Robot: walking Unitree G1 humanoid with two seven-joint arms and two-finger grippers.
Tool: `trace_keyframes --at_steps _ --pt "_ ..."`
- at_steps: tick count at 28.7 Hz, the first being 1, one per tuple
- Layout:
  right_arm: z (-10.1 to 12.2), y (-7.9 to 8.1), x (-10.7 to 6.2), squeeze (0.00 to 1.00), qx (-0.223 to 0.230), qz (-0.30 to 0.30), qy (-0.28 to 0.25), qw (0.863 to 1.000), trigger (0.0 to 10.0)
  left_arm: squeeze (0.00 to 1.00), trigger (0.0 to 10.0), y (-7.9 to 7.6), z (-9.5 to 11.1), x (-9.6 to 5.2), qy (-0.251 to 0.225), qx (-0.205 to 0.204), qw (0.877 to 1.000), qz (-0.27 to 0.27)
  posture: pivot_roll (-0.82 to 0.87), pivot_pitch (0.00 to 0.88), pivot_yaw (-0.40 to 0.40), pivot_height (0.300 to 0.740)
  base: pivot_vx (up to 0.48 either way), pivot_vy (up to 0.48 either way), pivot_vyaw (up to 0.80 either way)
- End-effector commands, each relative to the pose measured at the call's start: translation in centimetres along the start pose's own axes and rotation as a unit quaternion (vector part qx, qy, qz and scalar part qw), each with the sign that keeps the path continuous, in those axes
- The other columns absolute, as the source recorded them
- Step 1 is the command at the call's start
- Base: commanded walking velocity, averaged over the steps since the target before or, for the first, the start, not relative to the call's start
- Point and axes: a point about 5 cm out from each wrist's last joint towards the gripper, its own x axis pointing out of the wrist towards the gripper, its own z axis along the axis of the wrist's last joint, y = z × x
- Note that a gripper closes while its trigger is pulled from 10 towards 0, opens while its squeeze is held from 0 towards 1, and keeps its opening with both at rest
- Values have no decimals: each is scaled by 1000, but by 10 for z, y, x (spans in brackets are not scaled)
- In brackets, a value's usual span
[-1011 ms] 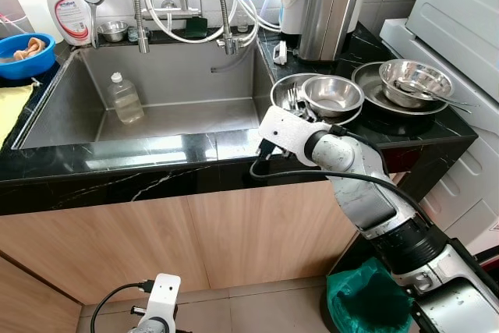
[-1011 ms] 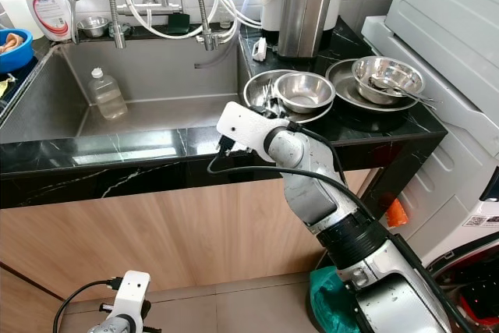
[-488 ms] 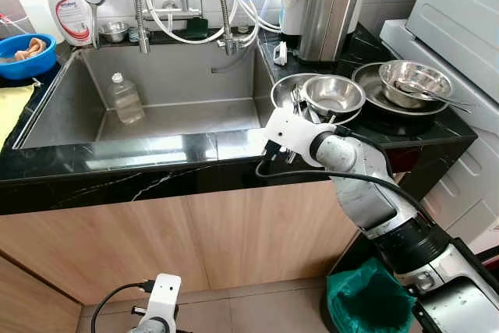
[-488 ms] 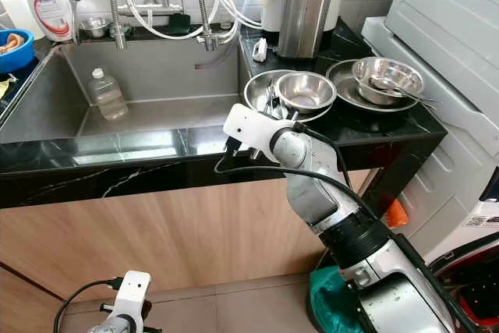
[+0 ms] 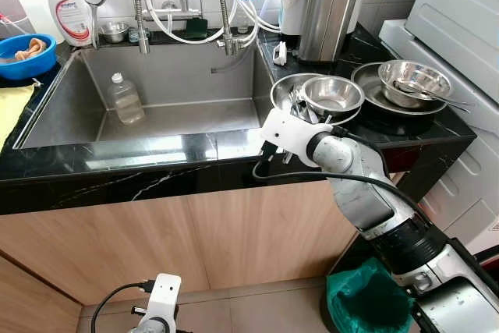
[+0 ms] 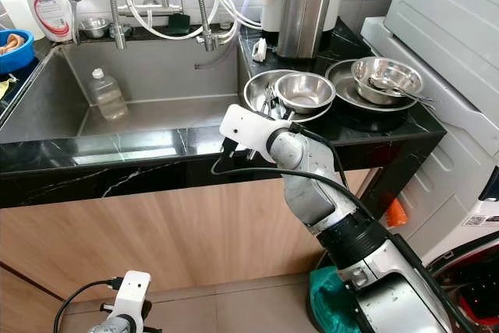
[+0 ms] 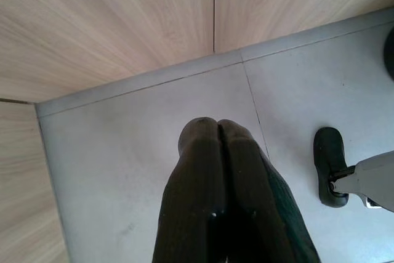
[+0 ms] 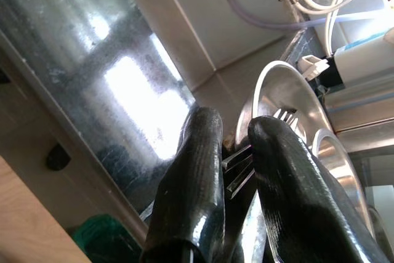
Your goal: Kitchen organization
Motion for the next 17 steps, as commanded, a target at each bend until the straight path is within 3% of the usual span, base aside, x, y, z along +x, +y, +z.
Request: trace_keyframes --at_steps 1,17 --pt "3 -6 1 0 3 -14 -6 1000 10000 0 10000 -1 -3 0 10 6 1000 -2 -195 0 -8 740 0 0 0" --pt "12 -19 0 0 13 -66 -33 997 10000 0 10000 0 -3 0 9 9 1000 -1 -192 0 -5 740 0 0 0"
